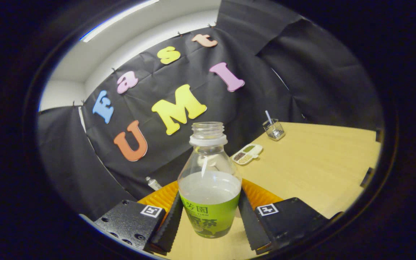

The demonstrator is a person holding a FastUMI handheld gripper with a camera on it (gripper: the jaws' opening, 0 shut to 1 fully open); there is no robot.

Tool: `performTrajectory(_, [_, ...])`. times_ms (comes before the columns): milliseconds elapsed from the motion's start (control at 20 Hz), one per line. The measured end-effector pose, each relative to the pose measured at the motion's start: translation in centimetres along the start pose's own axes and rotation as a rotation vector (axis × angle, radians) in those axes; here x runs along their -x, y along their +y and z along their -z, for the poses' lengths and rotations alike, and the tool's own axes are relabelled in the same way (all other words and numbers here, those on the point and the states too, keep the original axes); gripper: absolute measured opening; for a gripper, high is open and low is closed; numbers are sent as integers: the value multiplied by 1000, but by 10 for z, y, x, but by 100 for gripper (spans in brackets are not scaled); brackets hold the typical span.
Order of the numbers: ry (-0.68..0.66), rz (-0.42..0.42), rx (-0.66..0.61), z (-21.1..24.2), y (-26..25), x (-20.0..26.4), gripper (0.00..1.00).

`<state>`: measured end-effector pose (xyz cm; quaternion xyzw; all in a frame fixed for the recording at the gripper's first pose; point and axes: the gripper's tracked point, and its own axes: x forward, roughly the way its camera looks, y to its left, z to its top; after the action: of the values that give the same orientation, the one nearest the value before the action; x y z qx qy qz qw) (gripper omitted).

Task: Take the bottle from table, then pour the juice into the cup, finally place the bottle on the coaster

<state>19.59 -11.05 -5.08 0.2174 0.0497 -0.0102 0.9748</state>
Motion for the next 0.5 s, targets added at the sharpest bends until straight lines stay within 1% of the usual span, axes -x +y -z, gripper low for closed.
performTrajectory(50, [-24, 2, 47, 0, 1, -4, 81])
performTrajectory(150, [-33, 29, 130, 7, -9, -23, 81])
performTrajectory(250, [-27, 55, 184, 17, -21, -46, 81])
performTrajectory(450, [-5, 76, 281, 31, -33, -90, 81])
performTrajectory(500, [-8, 67, 308, 33, -32, -99, 81])
